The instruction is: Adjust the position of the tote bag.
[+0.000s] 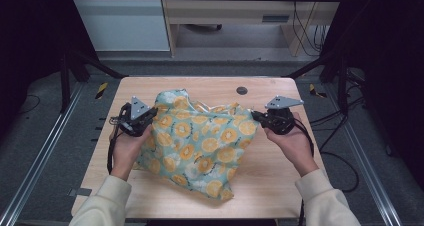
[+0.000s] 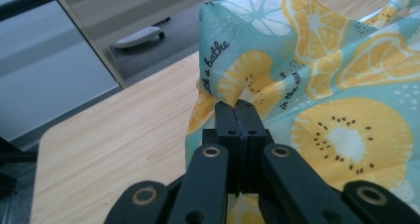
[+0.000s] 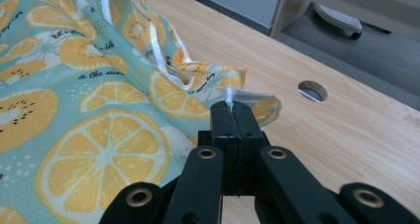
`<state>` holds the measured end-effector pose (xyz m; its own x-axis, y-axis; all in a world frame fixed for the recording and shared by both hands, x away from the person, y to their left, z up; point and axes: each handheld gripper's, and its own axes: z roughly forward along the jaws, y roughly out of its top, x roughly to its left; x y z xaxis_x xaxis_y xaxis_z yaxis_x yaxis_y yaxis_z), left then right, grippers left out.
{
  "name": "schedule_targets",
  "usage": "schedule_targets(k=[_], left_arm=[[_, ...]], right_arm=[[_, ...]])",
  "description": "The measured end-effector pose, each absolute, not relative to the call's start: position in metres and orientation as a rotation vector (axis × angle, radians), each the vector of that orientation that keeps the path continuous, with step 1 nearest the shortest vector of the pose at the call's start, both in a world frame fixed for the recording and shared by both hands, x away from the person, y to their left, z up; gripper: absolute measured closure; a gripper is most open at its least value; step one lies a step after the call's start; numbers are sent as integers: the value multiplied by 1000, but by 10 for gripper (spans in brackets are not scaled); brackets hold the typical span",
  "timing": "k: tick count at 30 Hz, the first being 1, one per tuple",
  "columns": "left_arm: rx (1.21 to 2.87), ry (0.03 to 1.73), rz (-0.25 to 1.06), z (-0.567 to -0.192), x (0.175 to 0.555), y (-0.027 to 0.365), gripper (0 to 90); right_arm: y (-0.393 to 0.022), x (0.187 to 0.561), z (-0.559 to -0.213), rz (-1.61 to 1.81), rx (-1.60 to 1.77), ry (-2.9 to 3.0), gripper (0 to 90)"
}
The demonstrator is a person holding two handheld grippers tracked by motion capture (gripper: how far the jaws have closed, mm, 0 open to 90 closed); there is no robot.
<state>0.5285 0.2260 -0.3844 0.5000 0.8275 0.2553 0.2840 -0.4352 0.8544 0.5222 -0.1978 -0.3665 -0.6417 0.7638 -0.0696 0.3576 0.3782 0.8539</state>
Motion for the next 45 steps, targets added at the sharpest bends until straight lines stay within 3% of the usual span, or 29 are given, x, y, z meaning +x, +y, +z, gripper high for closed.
schedule_targets(k=[15,28,45], left_arm=[[1945,863,894,-383,498,237,900],[1920,823,922,-390,454,243,900],[1925,780,863,-412,407,256,900]], right_arm=[[-198,502,-362,1265,901,2167,900],[-197,466,-381,1298,846,2147,900],[-199,429,-392,1327,765,2179,900]])
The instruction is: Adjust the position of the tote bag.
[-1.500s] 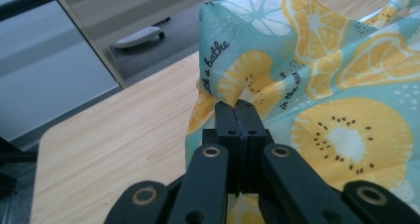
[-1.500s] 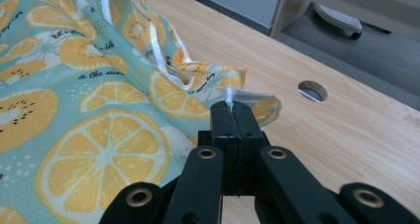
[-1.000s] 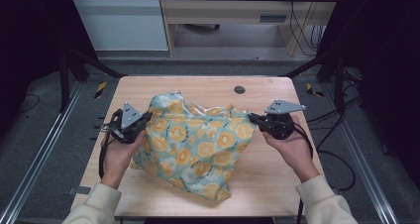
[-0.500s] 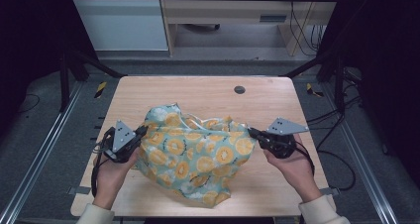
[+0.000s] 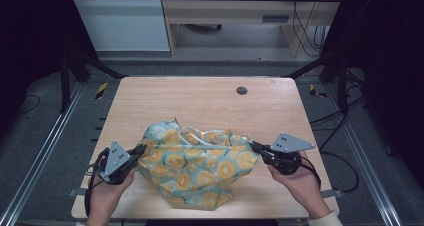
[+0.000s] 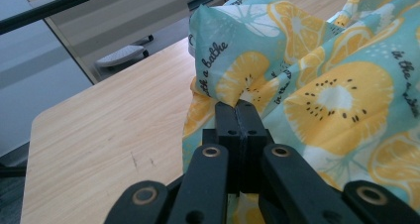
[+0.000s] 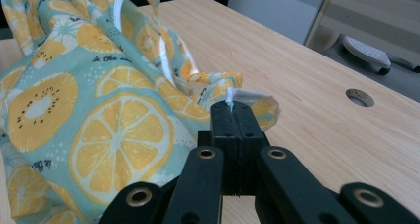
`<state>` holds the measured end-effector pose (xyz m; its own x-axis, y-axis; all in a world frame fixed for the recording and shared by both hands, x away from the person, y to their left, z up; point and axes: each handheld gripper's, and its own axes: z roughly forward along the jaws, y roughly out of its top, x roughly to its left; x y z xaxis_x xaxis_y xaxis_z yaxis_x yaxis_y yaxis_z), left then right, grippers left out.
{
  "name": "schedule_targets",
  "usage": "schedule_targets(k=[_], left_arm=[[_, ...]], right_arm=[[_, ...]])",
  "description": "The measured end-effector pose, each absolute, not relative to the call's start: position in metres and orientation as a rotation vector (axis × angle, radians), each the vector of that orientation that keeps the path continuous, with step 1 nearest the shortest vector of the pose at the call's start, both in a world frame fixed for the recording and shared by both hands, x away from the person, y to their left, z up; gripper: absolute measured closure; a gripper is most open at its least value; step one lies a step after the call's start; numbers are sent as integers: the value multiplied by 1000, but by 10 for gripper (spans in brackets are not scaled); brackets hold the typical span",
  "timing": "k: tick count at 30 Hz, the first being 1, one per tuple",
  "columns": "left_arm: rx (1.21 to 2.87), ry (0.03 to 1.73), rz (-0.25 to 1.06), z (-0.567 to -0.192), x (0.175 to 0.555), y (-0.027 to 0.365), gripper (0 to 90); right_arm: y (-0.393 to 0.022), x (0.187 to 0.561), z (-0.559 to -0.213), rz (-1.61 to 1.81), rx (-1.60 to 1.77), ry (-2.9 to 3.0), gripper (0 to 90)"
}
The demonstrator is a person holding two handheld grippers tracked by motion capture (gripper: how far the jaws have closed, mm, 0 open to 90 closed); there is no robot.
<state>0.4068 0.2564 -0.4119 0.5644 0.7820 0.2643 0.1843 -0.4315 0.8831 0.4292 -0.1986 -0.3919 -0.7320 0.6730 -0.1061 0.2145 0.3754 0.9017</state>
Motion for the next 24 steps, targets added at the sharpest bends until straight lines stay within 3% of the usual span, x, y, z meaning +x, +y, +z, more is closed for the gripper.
schedule_targets(k=[16,24], left_arm=[[1935,736,722,-428,366,278,900],[2024,663,641,-439,361,276,900]], right_arm=[[-193,406,-405,1378,730,2206,900],[-198,399,-422,1407,746,2231,900]])
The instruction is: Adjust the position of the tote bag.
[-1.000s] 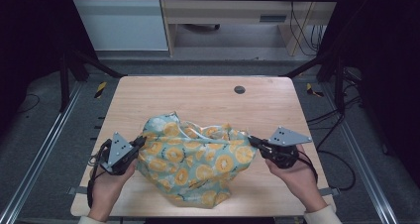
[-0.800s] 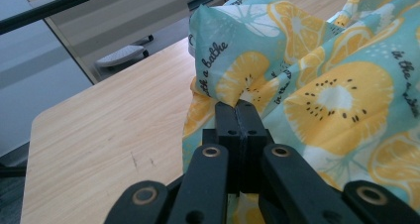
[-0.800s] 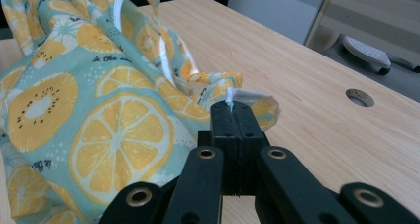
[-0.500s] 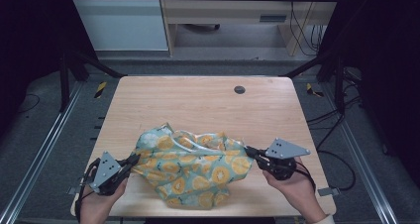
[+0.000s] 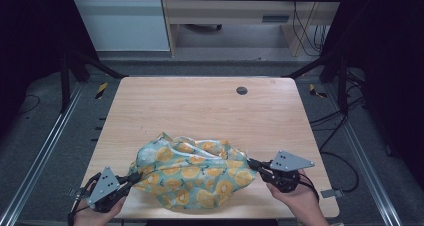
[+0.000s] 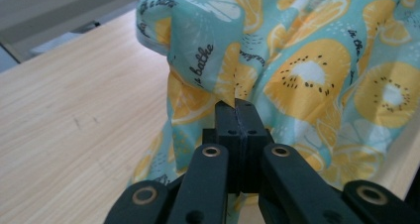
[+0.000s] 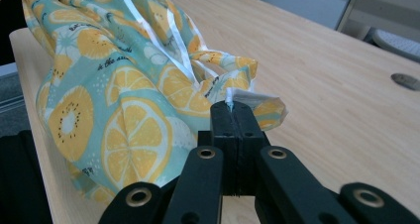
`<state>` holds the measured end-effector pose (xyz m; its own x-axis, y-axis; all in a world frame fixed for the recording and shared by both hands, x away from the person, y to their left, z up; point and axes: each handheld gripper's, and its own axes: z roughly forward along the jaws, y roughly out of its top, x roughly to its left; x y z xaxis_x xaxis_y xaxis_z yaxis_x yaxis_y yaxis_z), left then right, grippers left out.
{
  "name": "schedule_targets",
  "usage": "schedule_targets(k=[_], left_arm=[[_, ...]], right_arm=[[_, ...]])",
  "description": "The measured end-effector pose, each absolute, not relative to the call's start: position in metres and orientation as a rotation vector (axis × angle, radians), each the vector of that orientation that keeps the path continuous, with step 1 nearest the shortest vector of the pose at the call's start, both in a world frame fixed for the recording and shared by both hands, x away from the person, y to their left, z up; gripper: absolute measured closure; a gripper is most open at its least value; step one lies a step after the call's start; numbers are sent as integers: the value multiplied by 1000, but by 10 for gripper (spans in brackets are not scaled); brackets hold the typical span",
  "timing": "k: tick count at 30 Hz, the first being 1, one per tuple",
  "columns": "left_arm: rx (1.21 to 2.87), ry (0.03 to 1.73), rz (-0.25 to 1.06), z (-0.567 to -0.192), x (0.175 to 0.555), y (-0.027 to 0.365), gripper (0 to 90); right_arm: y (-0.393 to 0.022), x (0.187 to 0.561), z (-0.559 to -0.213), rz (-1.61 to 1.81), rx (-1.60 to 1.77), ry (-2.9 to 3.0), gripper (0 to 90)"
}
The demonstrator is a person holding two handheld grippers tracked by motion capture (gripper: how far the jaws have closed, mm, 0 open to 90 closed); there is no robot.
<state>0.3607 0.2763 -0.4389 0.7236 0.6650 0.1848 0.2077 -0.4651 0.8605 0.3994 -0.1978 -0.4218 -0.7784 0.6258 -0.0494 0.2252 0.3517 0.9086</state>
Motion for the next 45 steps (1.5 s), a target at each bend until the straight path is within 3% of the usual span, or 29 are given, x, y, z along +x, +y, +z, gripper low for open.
schedule_targets(k=[20,33,45], left_arm=[[2203,616,583,-459,374,271,900],[2353,588,614,-471,393,249,900],[2382,623,661,-476,413,242,900]], right_arm=[[-197,400,-445,1437,723,2312,900],[-181,413,-464,1307,701,2432,892],[-162,429,-476,1193,657,2478,868]])
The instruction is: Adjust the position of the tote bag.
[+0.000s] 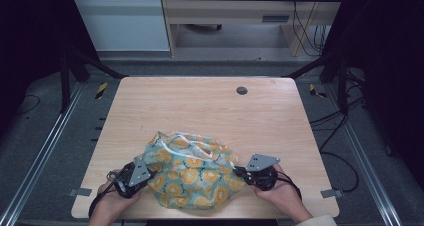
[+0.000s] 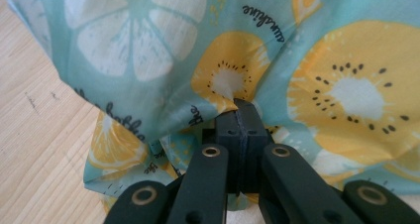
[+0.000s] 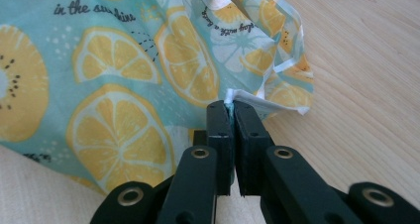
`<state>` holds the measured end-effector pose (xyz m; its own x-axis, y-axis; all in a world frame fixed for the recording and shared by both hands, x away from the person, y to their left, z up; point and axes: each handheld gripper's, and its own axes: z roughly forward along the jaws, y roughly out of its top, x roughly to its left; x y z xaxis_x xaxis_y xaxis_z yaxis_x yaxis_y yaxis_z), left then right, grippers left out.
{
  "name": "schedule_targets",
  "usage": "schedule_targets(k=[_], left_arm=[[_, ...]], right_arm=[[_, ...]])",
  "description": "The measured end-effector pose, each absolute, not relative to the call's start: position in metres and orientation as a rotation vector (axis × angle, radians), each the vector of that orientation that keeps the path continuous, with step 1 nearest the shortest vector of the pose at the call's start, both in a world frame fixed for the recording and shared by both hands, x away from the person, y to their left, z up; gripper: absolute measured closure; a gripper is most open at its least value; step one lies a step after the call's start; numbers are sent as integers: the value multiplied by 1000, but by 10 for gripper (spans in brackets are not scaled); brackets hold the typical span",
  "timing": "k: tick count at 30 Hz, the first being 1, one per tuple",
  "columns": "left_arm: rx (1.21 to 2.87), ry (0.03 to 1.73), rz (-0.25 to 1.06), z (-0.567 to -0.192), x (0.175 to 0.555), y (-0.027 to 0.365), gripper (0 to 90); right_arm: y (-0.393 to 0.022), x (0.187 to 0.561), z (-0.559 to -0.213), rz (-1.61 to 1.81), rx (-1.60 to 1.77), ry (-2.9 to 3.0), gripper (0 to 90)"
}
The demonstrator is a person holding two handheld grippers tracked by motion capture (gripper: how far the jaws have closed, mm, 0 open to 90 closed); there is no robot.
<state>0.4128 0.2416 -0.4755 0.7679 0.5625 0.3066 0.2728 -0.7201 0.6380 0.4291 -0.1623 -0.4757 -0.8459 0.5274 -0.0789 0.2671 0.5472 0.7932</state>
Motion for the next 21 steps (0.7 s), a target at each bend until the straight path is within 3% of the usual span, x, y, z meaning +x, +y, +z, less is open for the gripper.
schedule_targets(k=[21], left_arm=[[2350,699,701,-477,428,232,900]], right_arm=[[-151,446,-480,1123,707,2455,876]])
